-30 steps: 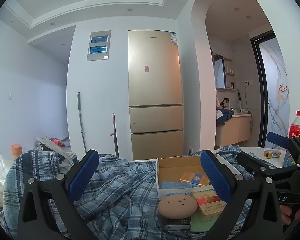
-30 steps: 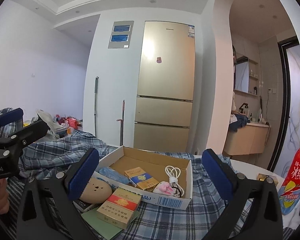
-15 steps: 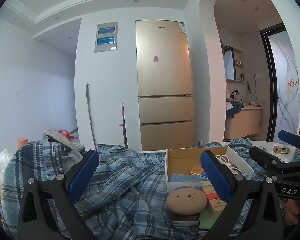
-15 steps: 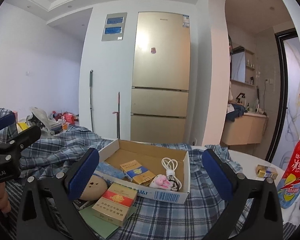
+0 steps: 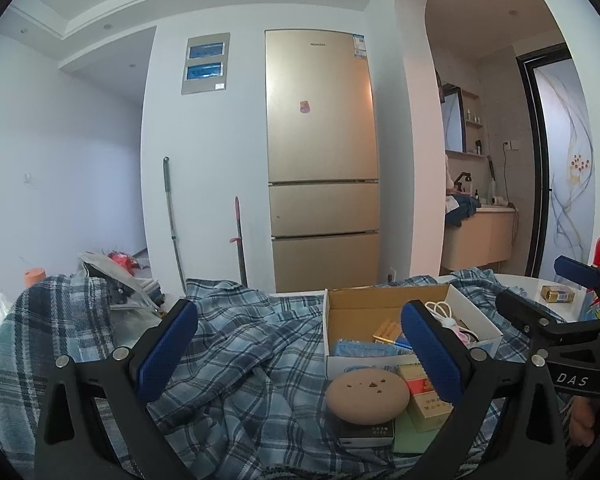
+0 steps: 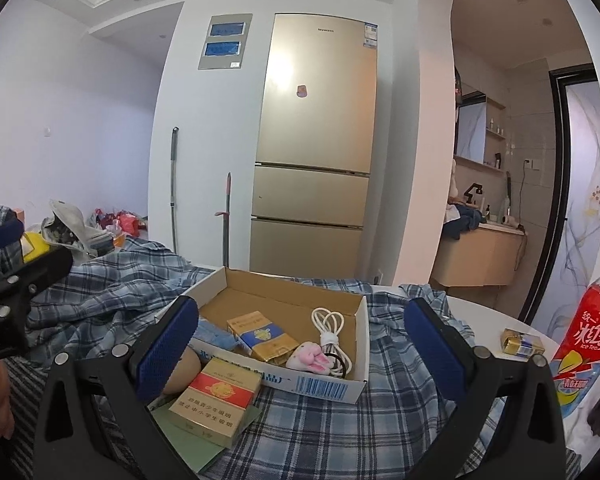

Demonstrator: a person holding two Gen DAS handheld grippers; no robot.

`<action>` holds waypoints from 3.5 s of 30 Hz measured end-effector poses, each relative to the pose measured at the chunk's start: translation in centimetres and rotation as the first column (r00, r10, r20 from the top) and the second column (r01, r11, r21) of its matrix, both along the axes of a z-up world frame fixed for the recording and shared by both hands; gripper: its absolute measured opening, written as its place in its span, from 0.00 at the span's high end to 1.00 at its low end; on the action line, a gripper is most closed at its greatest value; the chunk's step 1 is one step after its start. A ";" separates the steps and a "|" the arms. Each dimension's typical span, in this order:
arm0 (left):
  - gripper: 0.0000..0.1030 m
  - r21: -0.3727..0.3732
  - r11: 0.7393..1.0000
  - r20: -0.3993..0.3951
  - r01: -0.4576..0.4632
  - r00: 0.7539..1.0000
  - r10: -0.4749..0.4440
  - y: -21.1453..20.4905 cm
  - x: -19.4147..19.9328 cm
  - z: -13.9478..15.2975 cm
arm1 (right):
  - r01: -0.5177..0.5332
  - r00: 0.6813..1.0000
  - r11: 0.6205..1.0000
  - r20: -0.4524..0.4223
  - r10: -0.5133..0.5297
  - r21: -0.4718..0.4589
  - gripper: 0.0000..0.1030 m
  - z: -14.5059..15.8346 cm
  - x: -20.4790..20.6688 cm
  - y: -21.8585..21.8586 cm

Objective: Organize soft objects
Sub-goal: 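Grasp the red-and-gold cigarette pack with the right tool, then grasp the round tan wooden disc with the left tool while the right tool holds the pack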

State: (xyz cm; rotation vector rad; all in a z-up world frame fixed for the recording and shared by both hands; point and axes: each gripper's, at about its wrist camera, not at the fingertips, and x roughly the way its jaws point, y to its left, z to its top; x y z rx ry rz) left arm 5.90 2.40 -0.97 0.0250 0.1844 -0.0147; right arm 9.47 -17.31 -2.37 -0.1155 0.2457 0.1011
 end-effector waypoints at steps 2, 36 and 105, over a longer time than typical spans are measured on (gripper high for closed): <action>0.00 -0.005 1.000 -0.006 0.009 1.000 -0.009 0.0 0.1 0.0 | 0.001 1.000 1.000 -0.012 -0.001 0.003 0.00 0.0 0.2 0.0; 0.21 -0.029 0.995 -0.396 0.093 0.913 -0.096 0.1 4.6 -2.5 | -0.064 0.686 0.996 -0.722 0.091 0.065 0.43 -6.9 9.0 3.9; 0.23 0.106 0.957 -0.305 0.271 0.925 -0.228 -5.7 5.3 -2.5 | -0.192 0.834 0.974 -0.504 0.225 0.118 0.46 -4.2 5.9 -2.3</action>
